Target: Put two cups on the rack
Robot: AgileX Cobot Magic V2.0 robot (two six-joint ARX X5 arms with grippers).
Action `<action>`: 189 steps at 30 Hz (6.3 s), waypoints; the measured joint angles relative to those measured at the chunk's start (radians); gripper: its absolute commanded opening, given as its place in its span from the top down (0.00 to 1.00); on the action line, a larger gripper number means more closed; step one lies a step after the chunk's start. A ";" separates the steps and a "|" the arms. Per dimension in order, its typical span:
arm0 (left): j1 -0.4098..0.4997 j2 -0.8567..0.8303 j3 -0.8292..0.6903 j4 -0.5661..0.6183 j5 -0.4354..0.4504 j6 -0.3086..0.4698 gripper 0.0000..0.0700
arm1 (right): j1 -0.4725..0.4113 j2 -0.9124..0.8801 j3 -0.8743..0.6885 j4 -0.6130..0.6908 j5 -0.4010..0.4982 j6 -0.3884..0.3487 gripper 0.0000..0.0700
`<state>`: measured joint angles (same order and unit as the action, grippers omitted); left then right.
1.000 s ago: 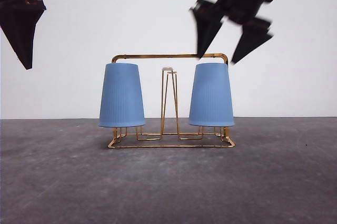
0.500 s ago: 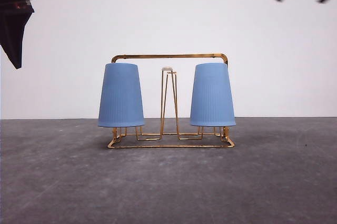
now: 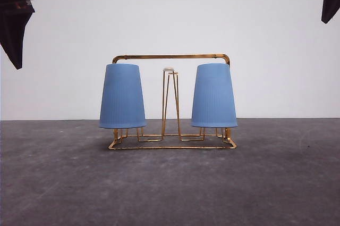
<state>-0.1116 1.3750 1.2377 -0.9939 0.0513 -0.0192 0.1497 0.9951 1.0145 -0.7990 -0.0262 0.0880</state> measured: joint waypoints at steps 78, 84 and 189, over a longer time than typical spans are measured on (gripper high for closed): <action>0.114 -1.370 -1.210 0.811 -0.056 -0.105 1.00 | 0.000 0.001 0.000 0.093 0.013 0.014 0.98; 0.114 -1.370 -1.210 0.811 -0.056 -0.105 1.00 | 0.000 0.001 0.000 0.143 0.013 0.014 0.98; 0.114 -1.370 -1.210 0.811 -0.056 -0.105 1.00 | -0.127 -0.990 -0.999 0.632 0.019 -0.118 0.98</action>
<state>0.0021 0.0051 0.0280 -0.1829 -0.0048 -0.1242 0.0223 0.0051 0.0158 -0.1669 -0.0077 -0.0298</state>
